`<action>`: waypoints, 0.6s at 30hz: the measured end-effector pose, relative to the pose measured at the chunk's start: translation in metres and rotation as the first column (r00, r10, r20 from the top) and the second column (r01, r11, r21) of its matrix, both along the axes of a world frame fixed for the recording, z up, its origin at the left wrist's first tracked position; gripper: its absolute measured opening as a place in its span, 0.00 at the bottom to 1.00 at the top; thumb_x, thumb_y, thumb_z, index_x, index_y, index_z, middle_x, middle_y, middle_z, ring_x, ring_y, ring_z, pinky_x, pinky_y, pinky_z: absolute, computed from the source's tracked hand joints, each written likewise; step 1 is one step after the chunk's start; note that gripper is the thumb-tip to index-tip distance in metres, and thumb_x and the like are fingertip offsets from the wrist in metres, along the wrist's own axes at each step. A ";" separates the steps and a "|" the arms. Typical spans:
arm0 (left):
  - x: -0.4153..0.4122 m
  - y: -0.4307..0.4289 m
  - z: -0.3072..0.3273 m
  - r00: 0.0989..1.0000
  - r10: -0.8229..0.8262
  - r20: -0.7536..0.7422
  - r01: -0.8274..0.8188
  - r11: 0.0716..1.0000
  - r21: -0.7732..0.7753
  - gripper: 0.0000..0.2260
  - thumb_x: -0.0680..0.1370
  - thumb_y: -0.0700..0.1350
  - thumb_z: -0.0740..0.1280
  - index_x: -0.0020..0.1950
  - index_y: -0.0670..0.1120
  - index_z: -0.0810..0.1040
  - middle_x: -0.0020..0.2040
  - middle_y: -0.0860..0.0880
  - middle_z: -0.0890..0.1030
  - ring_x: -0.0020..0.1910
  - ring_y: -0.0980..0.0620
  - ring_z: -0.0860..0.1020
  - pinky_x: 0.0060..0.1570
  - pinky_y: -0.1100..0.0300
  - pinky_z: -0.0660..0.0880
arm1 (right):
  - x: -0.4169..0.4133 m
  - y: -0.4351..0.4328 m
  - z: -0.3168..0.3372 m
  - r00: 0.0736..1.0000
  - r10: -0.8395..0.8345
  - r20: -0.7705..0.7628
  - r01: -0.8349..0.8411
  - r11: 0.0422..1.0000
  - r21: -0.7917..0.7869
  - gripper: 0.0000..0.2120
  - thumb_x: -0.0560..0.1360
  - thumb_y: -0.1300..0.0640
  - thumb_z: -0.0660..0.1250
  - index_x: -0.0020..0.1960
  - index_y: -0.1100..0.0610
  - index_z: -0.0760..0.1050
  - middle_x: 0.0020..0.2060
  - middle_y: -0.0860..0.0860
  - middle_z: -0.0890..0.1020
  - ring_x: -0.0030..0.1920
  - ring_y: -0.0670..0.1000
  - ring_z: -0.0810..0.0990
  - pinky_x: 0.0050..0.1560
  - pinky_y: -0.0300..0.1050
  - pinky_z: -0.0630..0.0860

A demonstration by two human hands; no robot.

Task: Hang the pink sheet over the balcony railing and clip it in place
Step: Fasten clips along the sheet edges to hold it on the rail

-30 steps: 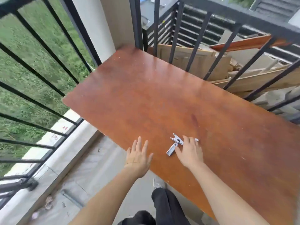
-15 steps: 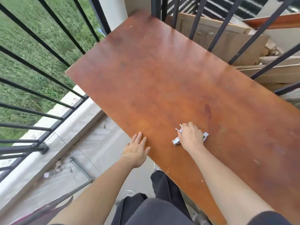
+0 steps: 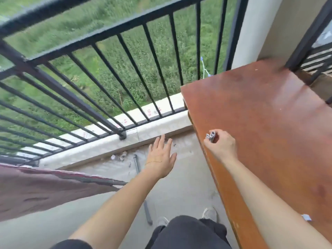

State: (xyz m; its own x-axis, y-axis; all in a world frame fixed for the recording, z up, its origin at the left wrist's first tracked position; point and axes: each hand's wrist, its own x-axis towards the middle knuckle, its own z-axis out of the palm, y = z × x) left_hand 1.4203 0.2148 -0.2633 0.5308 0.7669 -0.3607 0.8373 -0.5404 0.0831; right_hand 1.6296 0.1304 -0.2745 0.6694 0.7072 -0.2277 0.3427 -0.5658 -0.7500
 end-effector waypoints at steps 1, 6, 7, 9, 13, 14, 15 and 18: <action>-0.020 0.007 0.005 0.998 0.053 -0.018 -0.052 0.998 0.027 0.28 0.82 0.58 0.53 0.80 0.49 0.52 0.81 0.46 0.48 0.79 0.46 0.48 0.76 0.47 0.49 | -0.015 0.017 0.003 0.997 0.069 -0.017 -0.068 0.998 0.017 0.11 0.69 0.54 0.72 0.51 0.54 0.81 0.42 0.50 0.81 0.51 0.55 0.80 0.50 0.42 0.70; -0.132 0.018 0.016 0.942 0.326 -0.072 -0.325 0.945 0.030 0.29 0.82 0.56 0.56 0.80 0.49 0.52 0.81 0.46 0.48 0.79 0.45 0.50 0.74 0.47 0.55 | -0.109 0.077 -0.005 0.922 0.344 -0.177 -0.351 0.936 -0.009 0.15 0.68 0.55 0.72 0.55 0.48 0.79 0.44 0.46 0.82 0.46 0.47 0.80 0.46 0.37 0.69; -0.154 0.018 0.013 0.926 0.365 -0.095 -0.364 0.931 0.024 0.29 0.81 0.55 0.57 0.80 0.49 0.52 0.80 0.46 0.48 0.78 0.45 0.52 0.73 0.48 0.57 | -0.129 0.084 -0.010 0.901 0.384 -0.204 -0.394 0.919 -0.013 0.16 0.68 0.57 0.71 0.56 0.49 0.80 0.44 0.45 0.83 0.46 0.47 0.81 0.46 0.36 0.69; -0.195 0.016 0.004 0.902 0.405 -0.147 -0.404 0.914 0.043 0.30 0.80 0.54 0.59 0.79 0.49 0.53 0.80 0.44 0.52 0.76 0.44 0.55 0.70 0.48 0.61 | -0.167 0.096 -0.027 0.857 0.461 -0.228 -0.481 0.876 -0.038 0.18 0.70 0.58 0.71 0.60 0.51 0.80 0.47 0.48 0.86 0.49 0.48 0.83 0.47 0.35 0.70; -0.262 0.026 -0.019 0.850 0.283 -0.444 -0.261 0.959 0.111 0.33 0.77 0.50 0.61 0.78 0.47 0.51 0.79 0.41 0.48 0.77 0.40 0.48 0.72 0.41 0.53 | -0.232 0.111 -0.062 0.760 0.589 -0.276 -0.625 0.779 -0.060 0.22 0.73 0.53 0.74 0.66 0.53 0.78 0.54 0.52 0.86 0.55 0.49 0.83 0.47 0.31 0.68; -0.275 0.033 -0.024 0.819 0.218 -0.531 -0.182 0.976 0.120 0.34 0.77 0.49 0.61 0.79 0.46 0.49 0.79 0.39 0.46 0.78 0.39 0.45 0.73 0.37 0.47 | -0.245 0.114 -0.069 0.734 0.614 -0.290 -0.653 0.755 -0.056 0.22 0.72 0.51 0.74 0.65 0.53 0.79 0.54 0.52 0.86 0.54 0.49 0.83 0.48 0.33 0.70; -0.286 0.041 -0.028 0.787 0.153 -0.598 -0.097 0.987 0.124 0.34 0.78 0.48 0.60 0.79 0.45 0.47 0.79 0.38 0.44 0.78 0.38 0.42 0.72 0.34 0.41 | -0.258 0.117 -0.076 0.707 0.645 -0.290 -0.684 0.728 -0.050 0.22 0.72 0.48 0.75 0.65 0.52 0.79 0.53 0.51 0.86 0.53 0.50 0.83 0.51 0.36 0.73; -0.310 0.069 -0.035 0.693 -0.003 -0.721 0.106 0.990 0.097 0.34 0.78 0.46 0.60 0.79 0.41 0.47 0.78 0.34 0.44 0.78 0.35 0.41 0.70 0.31 0.36 | -0.288 0.126 -0.097 0.639 0.731 -0.237 -0.761 0.646 -0.058 0.22 0.71 0.41 0.73 0.63 0.47 0.80 0.49 0.51 0.80 0.49 0.51 0.81 0.53 0.45 0.75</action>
State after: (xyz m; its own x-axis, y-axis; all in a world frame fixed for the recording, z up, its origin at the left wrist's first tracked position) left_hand 1.1104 0.2840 -0.2986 0.1916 0.8088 -0.5560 0.5826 -0.5496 -0.5987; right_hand 1.3419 0.2562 -0.3716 -0.1352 0.8971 -0.4207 0.5666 -0.2784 -0.7756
